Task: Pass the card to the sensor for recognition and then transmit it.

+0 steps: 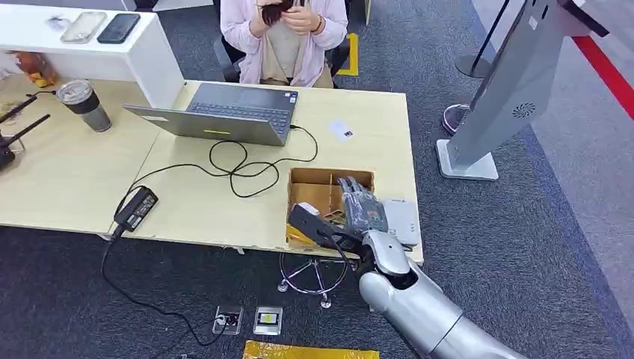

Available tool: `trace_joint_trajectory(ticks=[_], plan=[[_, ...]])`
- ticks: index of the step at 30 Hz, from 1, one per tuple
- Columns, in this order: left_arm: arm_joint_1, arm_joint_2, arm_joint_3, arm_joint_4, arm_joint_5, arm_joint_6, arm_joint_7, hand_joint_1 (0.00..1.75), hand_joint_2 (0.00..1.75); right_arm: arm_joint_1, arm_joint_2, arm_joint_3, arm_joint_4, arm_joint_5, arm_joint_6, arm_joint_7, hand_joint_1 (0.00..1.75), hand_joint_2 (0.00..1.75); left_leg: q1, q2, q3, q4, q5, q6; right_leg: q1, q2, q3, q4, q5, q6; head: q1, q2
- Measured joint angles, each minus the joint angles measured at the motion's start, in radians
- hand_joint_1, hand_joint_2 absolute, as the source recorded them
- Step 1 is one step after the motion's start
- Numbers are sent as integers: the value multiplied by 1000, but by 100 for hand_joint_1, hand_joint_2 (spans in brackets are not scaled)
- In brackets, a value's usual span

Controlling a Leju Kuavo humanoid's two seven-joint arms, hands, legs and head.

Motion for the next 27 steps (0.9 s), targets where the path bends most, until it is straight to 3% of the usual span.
trace_joint_trajectory(ticks=[27], plan=[[0, -3, 0, 0, 0, 6, 30, 0, 0, 8, 22, 19, 11, -10, 7, -24, 0, 175, 0, 0, 0, 0, 0, 0, 0, 0, 0, 0, 0, 0, 0, 0]])
